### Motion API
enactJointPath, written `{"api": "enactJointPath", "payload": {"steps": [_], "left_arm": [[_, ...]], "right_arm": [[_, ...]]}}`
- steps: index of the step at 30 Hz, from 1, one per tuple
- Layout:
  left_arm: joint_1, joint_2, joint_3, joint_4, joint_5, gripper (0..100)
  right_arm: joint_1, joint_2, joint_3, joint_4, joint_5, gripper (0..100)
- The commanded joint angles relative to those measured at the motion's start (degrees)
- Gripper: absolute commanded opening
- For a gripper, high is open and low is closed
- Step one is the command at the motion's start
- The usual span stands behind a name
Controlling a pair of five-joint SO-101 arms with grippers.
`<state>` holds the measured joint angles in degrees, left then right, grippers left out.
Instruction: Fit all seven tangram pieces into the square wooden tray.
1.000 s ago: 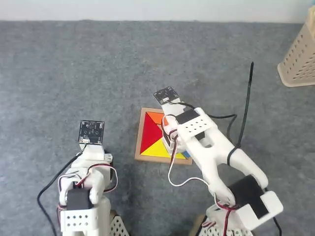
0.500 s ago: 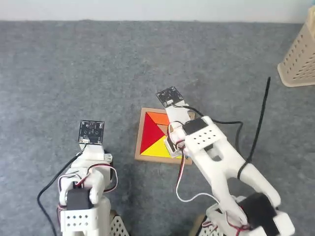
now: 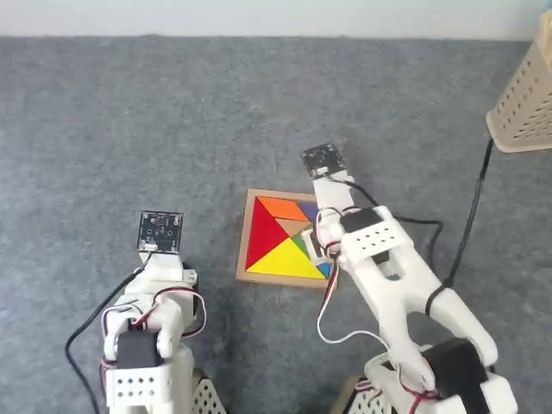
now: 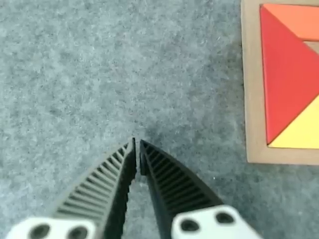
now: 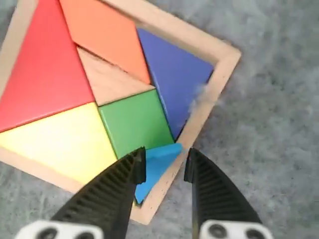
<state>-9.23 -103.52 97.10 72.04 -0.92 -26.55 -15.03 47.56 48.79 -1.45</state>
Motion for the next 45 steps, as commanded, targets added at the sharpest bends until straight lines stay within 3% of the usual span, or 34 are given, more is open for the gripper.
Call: {"api": "enactJointPath", "payload": {"steps": [1,4,9,34,45], "left_arm": [[0.26,-1.05,-0.57,0.35,-0.09,2],[0.26,-1.05,-0.57,0.35,-0.09,2],[0.26,-1.05,-0.57,0.35,-0.09,2],[0.26,-1.05,-0.57,0.35,-0.09,2],[0.26,-1.05,-0.57,0.35,-0.09,2]], "right_arm": [[0.84,-3.21,-0.26,-1.36,-0.62,13.2],[0.84,-3.21,-0.18,-1.19,-0.62,11.4],[0.84,-3.21,-0.18,-1.19,-0.26,0.4],[0.84,-3.12,1.67,-2.07,-0.18,0.9],[1.10,4.00,1.67,-6.90,-0.18,0.7]]}}
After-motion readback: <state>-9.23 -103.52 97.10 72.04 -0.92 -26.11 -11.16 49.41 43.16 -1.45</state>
